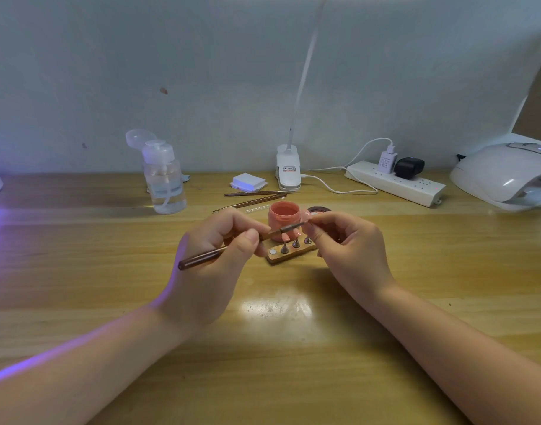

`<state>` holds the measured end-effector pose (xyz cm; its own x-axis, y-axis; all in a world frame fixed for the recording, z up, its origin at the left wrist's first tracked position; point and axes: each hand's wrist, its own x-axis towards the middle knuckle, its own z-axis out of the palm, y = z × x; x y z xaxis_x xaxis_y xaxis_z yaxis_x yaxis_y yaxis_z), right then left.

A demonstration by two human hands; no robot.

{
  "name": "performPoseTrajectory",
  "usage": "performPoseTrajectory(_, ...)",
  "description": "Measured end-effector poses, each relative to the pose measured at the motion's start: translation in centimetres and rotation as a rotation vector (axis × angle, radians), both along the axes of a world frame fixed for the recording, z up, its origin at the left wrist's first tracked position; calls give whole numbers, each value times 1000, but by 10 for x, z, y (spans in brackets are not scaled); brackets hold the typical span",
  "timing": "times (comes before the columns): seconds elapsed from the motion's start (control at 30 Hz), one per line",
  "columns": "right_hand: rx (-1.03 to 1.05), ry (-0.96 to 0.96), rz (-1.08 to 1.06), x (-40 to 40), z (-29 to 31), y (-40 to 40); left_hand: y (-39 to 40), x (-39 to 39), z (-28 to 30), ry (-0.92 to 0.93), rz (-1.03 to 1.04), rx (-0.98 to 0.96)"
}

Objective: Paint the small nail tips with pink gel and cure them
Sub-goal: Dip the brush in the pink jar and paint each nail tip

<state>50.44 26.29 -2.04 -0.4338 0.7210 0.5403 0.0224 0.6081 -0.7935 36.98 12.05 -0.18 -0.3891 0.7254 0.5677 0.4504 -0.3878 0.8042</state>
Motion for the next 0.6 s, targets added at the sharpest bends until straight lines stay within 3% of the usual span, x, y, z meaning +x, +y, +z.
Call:
performPoseTrajectory(0.17, 8, 24, 8, -1, 1, -2, 3, 1, 0, -46, 39, -4)
performPoseTrajectory(0.6, 16, 19, 9, -1, 0, -1, 0, 0, 3, 151, 25, -38)
